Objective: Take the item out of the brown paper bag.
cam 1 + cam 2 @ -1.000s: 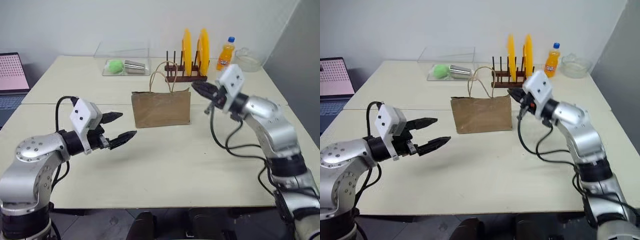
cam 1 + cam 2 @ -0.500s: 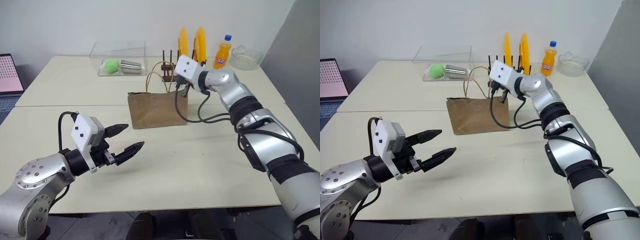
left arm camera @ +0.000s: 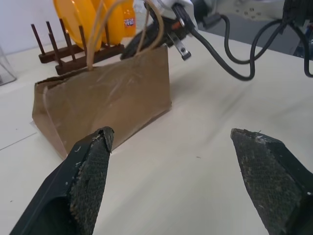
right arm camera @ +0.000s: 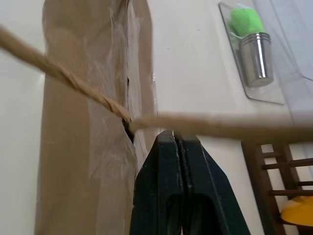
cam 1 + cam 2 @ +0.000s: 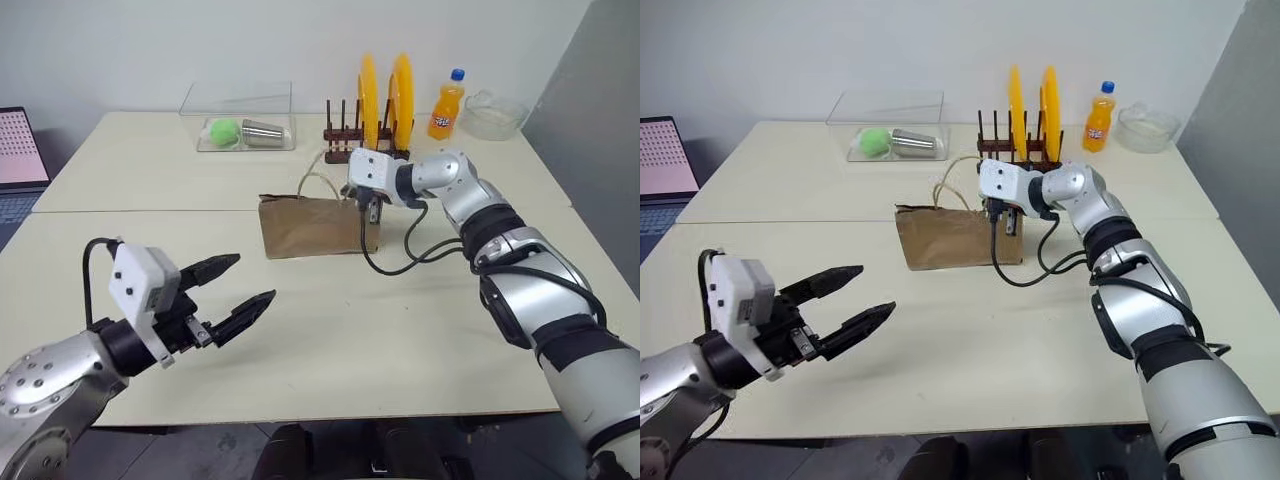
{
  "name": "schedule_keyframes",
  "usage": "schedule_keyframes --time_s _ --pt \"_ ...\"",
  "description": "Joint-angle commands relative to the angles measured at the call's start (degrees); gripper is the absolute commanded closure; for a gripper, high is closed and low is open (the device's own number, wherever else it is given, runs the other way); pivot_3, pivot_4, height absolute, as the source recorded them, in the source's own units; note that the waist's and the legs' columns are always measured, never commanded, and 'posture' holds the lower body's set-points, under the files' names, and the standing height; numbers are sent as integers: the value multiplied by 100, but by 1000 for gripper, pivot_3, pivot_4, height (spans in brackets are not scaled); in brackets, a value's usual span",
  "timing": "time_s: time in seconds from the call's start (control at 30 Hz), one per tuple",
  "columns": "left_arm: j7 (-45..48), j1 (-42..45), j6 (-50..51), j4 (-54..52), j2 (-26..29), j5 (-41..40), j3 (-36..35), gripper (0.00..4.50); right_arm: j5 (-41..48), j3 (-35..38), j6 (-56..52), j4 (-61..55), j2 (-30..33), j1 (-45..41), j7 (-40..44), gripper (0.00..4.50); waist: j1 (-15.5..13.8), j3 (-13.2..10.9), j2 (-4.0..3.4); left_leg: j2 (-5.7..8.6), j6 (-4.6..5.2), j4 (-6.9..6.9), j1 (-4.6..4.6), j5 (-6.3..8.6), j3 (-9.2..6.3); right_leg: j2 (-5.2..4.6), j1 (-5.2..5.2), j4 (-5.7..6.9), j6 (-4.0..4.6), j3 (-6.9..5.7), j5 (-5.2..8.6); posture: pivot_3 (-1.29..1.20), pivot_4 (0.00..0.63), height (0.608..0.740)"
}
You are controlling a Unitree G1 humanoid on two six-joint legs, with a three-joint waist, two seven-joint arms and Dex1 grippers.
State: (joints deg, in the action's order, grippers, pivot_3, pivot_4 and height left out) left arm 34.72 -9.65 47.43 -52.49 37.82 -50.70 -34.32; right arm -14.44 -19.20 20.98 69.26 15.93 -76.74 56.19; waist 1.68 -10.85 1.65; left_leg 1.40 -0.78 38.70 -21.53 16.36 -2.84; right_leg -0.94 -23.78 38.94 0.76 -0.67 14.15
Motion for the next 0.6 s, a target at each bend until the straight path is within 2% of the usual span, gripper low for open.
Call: schedule_keyframes --time_s 0.03,0.2,0.33,0.6 --pt "-205 -11 -243 -240 105 -382 -233 439 222 132 170 -546 65 139 555 4463 -2 0 0 0 0 0 0 0 -1 0 0 0 1 -1 1 0 150 740" --pt "-468 -7 -304 -291 419 -835 -307 439 501 56 96 -1533 196 672 1436 4463 -4 -1 -1 -1 0 0 4 0 -1 1 3 1 2 -2 2 0 150 740" --pt "-470 -89 -338 -233 741 -1030 -371 439 728 -107 -185 -2896 463 1354 2116 4463 -7 -2 -4 -1 1 -1 5 1 -4 1 4 0 1 -4 2 0 150 740" --pt "-279 92 -484 -52 1285 -803 6 439 1148 23 -1049 -4727 902 1853 2410 4463 -15 -11 -17 -2 0 -2 7 1 -2 1 4 -1 2 -4 4 0 150 740"
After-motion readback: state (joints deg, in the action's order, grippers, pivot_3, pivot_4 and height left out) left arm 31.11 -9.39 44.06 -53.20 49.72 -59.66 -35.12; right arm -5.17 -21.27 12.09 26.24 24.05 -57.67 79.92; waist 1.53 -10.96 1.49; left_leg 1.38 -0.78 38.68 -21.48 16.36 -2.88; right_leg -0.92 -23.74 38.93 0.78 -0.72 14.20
